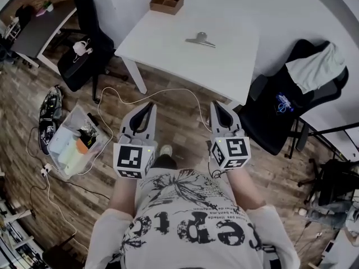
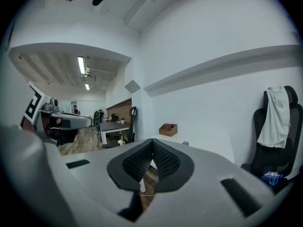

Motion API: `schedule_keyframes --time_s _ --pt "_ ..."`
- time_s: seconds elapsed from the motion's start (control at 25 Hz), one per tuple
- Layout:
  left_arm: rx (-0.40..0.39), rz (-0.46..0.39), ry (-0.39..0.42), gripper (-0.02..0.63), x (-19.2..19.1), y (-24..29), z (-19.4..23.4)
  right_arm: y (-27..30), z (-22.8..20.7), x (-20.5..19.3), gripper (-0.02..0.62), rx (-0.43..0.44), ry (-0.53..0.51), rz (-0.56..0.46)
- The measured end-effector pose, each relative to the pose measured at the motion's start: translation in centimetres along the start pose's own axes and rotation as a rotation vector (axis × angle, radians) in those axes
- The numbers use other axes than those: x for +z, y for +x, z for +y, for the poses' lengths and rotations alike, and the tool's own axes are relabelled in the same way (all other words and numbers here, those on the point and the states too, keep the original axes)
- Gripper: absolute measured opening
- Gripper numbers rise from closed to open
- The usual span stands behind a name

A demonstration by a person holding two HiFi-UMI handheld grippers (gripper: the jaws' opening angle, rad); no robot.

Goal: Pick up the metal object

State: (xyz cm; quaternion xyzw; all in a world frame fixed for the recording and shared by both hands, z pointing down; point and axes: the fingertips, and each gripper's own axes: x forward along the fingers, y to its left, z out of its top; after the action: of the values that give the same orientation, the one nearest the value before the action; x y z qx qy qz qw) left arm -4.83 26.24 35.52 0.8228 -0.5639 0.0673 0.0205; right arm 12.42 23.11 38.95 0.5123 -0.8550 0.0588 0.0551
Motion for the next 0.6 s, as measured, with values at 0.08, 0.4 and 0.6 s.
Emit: schedule_keyframes --time_s 0.08,0.4,0.6 --pt "0.005 0.003 0.003 0.012 -0.2 1.3 3.4 3.3 0.6 0.0 -0.008 -0.024 0.010 0.021" --pt "-0.026 0.036 -0.020 0.012 -1.5 6.0 11.6 12.0 1.6 -0.9 -0.008 -0.080 0.034 0.089" --pt "-0.060 0.072 -0.054 0.012 -2.7 9.9 13.2 15.4 0.4 -1.7 -0.008 -0.094 0.048 0.135"
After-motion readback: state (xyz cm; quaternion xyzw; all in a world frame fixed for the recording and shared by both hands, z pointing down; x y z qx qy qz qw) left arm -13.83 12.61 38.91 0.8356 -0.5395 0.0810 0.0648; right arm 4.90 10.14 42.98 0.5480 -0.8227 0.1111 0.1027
